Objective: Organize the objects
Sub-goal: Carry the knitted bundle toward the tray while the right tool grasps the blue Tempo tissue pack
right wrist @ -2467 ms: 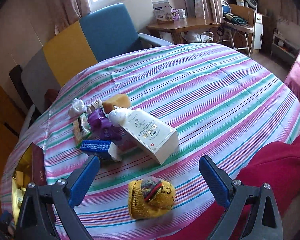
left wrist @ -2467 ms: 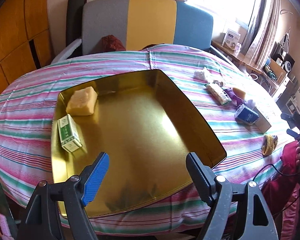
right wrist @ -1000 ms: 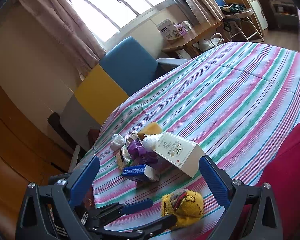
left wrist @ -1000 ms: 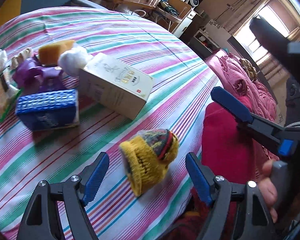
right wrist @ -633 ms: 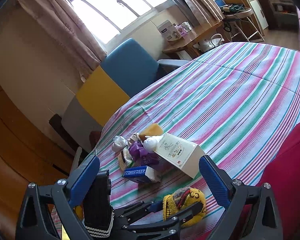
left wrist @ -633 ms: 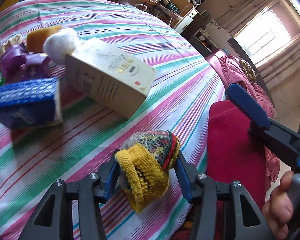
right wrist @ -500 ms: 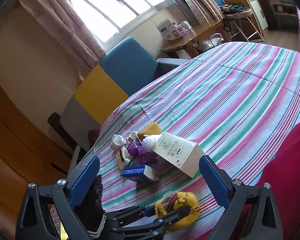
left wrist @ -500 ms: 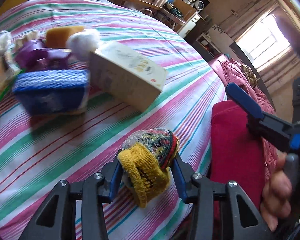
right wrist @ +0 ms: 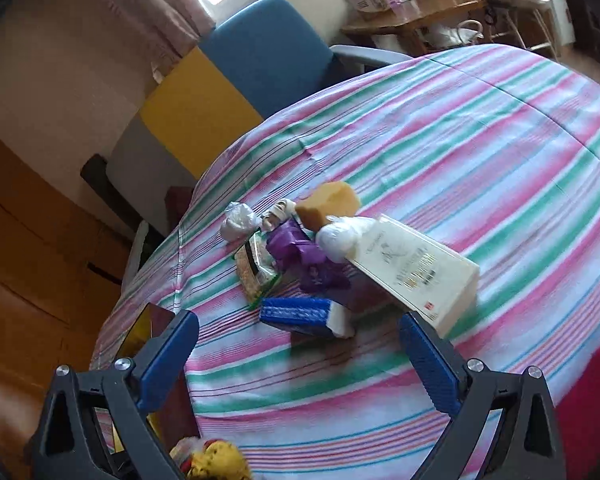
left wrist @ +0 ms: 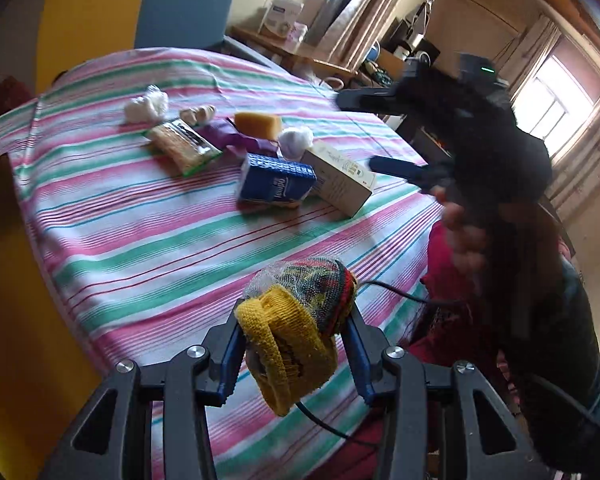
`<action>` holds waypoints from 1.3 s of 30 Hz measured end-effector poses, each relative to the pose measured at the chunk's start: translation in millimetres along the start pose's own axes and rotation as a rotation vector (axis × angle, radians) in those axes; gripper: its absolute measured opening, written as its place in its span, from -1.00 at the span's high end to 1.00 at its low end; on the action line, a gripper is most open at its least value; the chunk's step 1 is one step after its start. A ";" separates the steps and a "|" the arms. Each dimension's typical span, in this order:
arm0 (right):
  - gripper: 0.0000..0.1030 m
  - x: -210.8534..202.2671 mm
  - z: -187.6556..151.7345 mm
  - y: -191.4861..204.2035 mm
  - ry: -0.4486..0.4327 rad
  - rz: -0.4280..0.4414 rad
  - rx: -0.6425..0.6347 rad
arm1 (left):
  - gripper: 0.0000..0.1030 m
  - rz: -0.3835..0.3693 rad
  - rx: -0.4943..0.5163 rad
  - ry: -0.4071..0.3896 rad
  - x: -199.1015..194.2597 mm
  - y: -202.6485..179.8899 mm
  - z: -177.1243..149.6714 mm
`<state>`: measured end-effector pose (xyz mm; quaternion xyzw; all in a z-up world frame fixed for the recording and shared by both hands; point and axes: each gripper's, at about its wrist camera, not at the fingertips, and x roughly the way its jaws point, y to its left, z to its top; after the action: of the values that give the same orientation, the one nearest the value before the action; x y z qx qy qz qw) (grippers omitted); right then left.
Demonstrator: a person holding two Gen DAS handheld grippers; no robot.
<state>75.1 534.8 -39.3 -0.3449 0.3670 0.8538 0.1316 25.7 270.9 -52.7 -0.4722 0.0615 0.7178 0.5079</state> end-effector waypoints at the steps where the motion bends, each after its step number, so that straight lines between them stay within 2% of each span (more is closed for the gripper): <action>1: -0.96 13.7 5.9 5.8 0.024 -0.017 -0.024 | 0.12 0.002 -0.006 -0.008 -4.3 -0.1 -1.2; 4: -0.96 48.1 17.3 11.6 0.080 -0.082 -0.061 | 0.12 0.007 -0.034 -0.039 -24.9 9.0 -9.1; 7: -0.96 72.5 16.6 11.0 0.157 -0.085 -0.072 | 0.11 0.009 -0.061 -0.070 -42.1 17.2 -16.5; 9: -0.95 80.5 5.9 12.1 0.246 0.006 -0.070 | 0.11 0.009 -0.079 -0.082 -49.9 20.6 -19.7; 11: -0.95 79.5 -3.6 17.8 0.289 0.084 -0.089 | 0.11 0.014 -0.096 -0.093 -55.2 25.1 -23.0; 13: -0.95 76.1 -5.8 21.9 0.296 0.177 -0.088 | 0.11 0.017 -0.108 -0.100 -60.0 28.8 -26.7; 15: -0.95 73.1 -4.7 23.6 0.275 0.207 -0.088 | 0.11 0.022 -0.125 -0.109 -63.8 32.8 -30.5; 21: -0.95 80.5 -8.5 31.5 0.282 0.081 -0.153 | 0.11 0.031 -0.154 -0.113 -66.1 38.0 -39.8; 31: -0.90 107.2 -28.4 55.8 0.325 -0.098 -0.426 | 0.11 0.047 -0.165 -0.146 -84.8 43.3 -44.9; 35: -0.73 119.8 -36.6 59.7 0.370 -0.140 -0.501 | 0.11 0.113 -0.217 -0.170 -107.0 64.9 -53.6; 39: -0.55 123.4 -42.6 62.3 0.393 -0.146 -0.545 | 0.11 0.234 -0.301 -0.187 -141.6 100.7 -72.6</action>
<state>-23.5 457.4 -111.6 -0.5508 0.1183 0.8259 0.0221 -3.5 86.6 -27.1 -0.4640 -0.0395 0.8135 0.3483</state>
